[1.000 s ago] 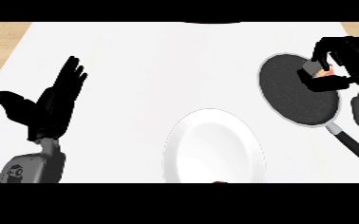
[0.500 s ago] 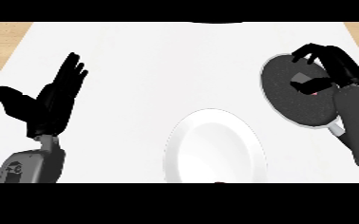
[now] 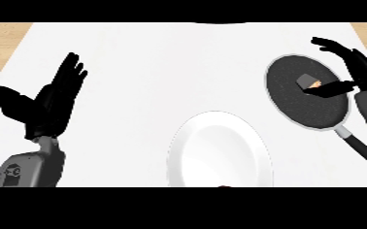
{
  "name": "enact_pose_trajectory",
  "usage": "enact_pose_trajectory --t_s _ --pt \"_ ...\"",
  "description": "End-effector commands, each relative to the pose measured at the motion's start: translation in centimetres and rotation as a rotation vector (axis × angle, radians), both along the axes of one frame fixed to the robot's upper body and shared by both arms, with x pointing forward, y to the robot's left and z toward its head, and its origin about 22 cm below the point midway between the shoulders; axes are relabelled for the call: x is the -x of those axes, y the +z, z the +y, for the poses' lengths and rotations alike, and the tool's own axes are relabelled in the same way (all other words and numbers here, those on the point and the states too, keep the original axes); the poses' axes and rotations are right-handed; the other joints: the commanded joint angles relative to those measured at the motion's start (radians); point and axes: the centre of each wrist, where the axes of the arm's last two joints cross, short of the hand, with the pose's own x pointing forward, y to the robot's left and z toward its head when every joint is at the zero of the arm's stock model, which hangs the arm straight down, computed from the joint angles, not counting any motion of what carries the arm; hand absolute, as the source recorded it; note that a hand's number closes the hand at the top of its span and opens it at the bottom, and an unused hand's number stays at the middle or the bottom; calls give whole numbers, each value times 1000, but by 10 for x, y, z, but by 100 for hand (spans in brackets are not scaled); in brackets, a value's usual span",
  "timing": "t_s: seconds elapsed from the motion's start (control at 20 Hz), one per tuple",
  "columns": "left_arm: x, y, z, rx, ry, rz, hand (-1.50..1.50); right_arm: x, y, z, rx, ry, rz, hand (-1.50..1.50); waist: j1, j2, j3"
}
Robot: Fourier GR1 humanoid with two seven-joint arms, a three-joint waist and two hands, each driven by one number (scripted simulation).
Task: Pick the cupcake from the plate and place it in the pan
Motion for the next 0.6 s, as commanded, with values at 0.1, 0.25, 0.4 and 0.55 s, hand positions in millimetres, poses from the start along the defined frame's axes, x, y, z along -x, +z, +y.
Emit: enact_pose_trajectory --t_s 0.1,0.25,0.4,0.55 --pt "1 -1 7 -23 2 -1 0 25 13 -57 -325 -25 -36 -150 -9 0 0" --pt "-4 -10 11 9 6 14 0 44 38 -96 -426 -25 -23 -150 -10 4 0" --pt "8 -5 -13 5 -26 2 0 71 51 -130 -513 2 -37 -150 -2 1 2" --pt "12 -16 -1 9 -15 8 0 91 44 -145 -595 49 4 -150 -1 3 3"
